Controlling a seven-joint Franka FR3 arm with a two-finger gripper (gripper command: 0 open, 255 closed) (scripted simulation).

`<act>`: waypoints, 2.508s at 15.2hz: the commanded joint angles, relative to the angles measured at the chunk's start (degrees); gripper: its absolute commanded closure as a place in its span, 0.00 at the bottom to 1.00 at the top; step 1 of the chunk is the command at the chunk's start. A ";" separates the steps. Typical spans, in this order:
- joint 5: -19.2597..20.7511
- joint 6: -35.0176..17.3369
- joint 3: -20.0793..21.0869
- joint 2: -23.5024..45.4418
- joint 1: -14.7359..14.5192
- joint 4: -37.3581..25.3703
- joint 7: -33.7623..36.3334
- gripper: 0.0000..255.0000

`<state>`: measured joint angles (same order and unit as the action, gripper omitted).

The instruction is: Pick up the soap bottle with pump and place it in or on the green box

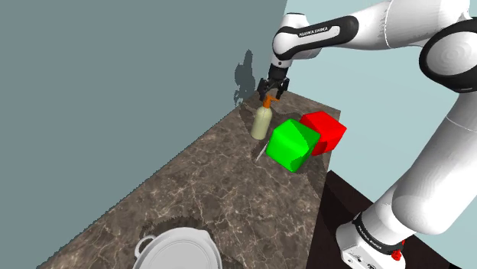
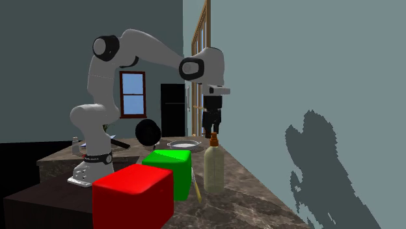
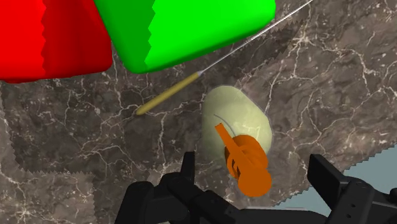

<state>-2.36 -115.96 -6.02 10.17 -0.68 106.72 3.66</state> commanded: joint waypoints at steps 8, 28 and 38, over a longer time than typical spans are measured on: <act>-0.17 -2.44 0.06 1.05 -0.01 1.37 -0.08 0.00; 0.14 3.24 -0.01 -0.82 -0.04 -2.45 0.20 1.00; 0.37 10.58 -0.06 -2.12 -0.03 -8.50 0.46 1.00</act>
<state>-2.02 -106.14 -6.13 8.16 -0.64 98.86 3.97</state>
